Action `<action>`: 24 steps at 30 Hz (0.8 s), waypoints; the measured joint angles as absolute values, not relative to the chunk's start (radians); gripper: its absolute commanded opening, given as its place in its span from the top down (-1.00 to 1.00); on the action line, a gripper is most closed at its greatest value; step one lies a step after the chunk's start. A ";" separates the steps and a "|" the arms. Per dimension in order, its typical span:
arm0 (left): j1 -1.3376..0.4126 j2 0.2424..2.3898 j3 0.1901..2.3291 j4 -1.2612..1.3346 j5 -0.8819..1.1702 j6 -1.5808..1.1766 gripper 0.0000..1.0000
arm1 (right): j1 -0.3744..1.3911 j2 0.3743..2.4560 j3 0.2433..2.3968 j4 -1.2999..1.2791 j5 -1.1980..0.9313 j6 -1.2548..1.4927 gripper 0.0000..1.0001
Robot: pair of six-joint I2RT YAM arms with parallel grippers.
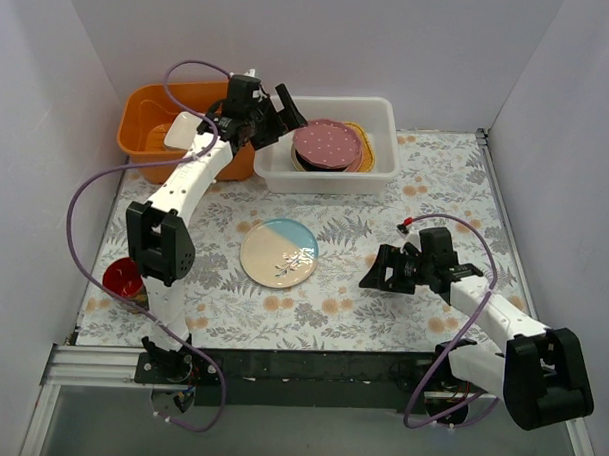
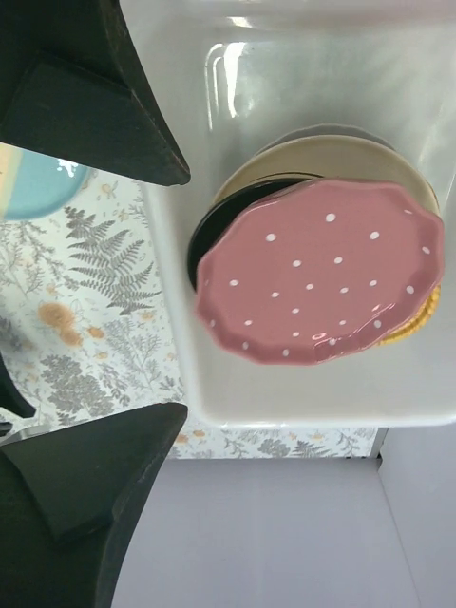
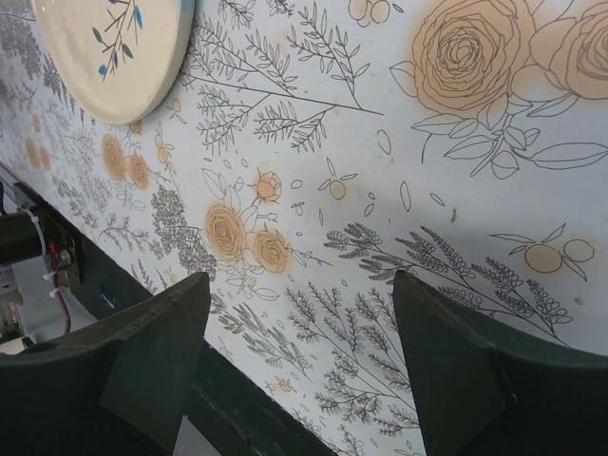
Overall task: Place the plates into the plastic bin on the countertop
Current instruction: Place the plate in the plastic bin, then pick up the plate at the center of the board.
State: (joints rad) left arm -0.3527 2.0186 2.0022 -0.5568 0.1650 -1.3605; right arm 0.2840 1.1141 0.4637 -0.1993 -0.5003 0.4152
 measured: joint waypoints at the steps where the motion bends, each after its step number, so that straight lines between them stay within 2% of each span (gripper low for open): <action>1: -0.353 1.983 1.971 -0.551 0.165 -1.360 -0.96 | 0.284 1.105 0.463 -0.204 -0.500 0.415 -0.71; 24: -0.353 1.295 1.229 -0.501 0.138 -1.406 -0.96 | 0.284 0.923 0.414 -0.287 -0.501 0.443 -0.71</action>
State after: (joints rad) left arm -0.3527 1.2945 1.2285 -0.5011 0.1383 -1.4059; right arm 0.2840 0.9226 0.4137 -0.2867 -0.5007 0.4427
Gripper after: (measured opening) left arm 0.981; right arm 0.851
